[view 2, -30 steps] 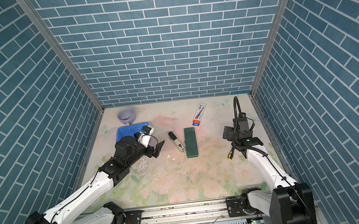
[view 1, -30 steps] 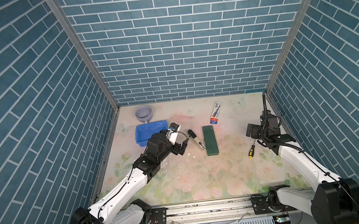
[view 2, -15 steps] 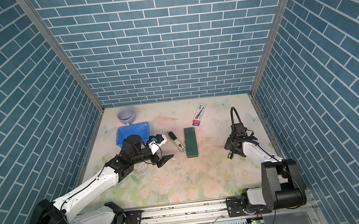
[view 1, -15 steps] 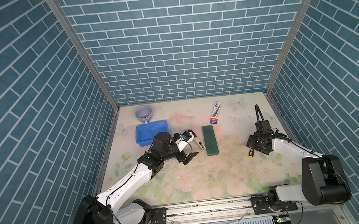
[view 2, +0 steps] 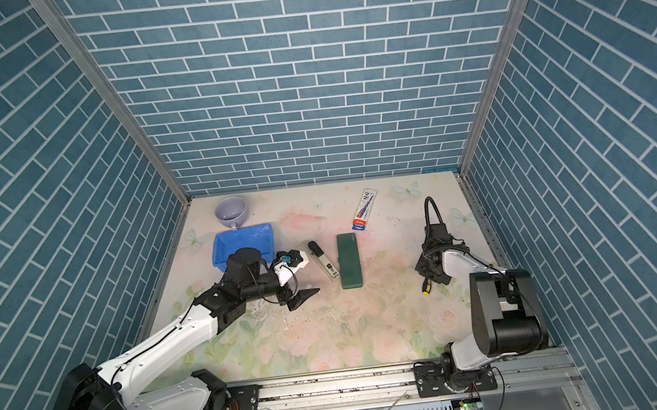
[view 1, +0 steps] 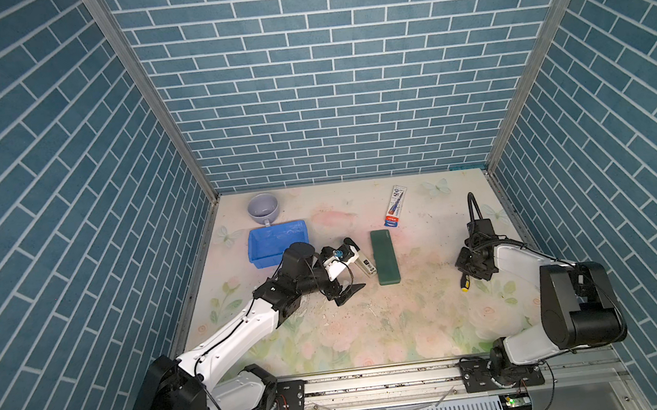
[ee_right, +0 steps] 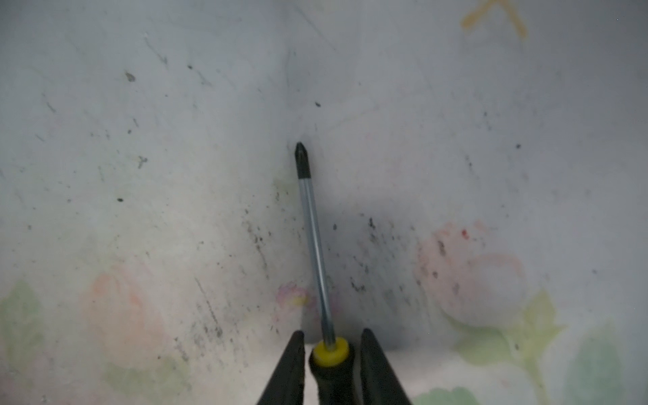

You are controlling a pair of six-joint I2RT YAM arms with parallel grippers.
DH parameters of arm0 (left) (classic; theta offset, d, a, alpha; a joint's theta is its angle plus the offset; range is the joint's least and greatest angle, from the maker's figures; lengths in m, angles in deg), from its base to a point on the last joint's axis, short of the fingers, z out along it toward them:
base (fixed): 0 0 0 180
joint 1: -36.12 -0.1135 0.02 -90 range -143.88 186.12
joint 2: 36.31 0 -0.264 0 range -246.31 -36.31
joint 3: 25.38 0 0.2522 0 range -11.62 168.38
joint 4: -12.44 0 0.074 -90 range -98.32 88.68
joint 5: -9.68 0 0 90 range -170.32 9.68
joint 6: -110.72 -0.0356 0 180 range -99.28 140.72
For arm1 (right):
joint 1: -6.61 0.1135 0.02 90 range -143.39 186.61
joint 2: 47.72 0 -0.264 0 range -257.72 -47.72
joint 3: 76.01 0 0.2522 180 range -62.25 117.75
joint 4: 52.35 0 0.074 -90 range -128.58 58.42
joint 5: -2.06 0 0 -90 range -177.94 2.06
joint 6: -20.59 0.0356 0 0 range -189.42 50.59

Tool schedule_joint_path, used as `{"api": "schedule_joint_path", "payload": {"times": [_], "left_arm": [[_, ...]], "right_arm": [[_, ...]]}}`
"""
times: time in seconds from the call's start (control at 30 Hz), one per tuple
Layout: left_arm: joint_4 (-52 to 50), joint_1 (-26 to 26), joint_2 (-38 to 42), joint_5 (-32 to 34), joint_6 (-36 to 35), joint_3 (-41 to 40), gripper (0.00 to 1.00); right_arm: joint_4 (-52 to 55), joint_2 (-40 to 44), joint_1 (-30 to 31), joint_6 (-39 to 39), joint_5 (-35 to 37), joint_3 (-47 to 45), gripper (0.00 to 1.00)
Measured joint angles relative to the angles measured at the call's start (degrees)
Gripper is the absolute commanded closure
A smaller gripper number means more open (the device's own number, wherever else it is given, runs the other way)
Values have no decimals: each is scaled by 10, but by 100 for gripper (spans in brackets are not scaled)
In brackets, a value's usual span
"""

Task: Put the screwdriver in the bin
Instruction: Pick up the screwdriver from the middle-right of the table.

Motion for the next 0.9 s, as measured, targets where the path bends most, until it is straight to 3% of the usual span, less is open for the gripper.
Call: {"api": "schedule_joint_path", "payload": {"times": [0.17, 0.47, 0.73, 0.9], "left_arm": [[-1, 2, 0, 0, 1, 0, 0], [9, 5, -12, 4, 25, 0, 0], [89, 7, -56, 33, 164, 3, 0], [111, 8, -115, 33, 269, 52, 0]], "right_arm": [[0, 0, -1, -2, 1, 1, 93], [2, 21, -1, -6, 0, 1, 95], [-24, 107, 9, -43, -29, 1, 98], [-71, 145, 53, -64, -52, 1, 100]]}}
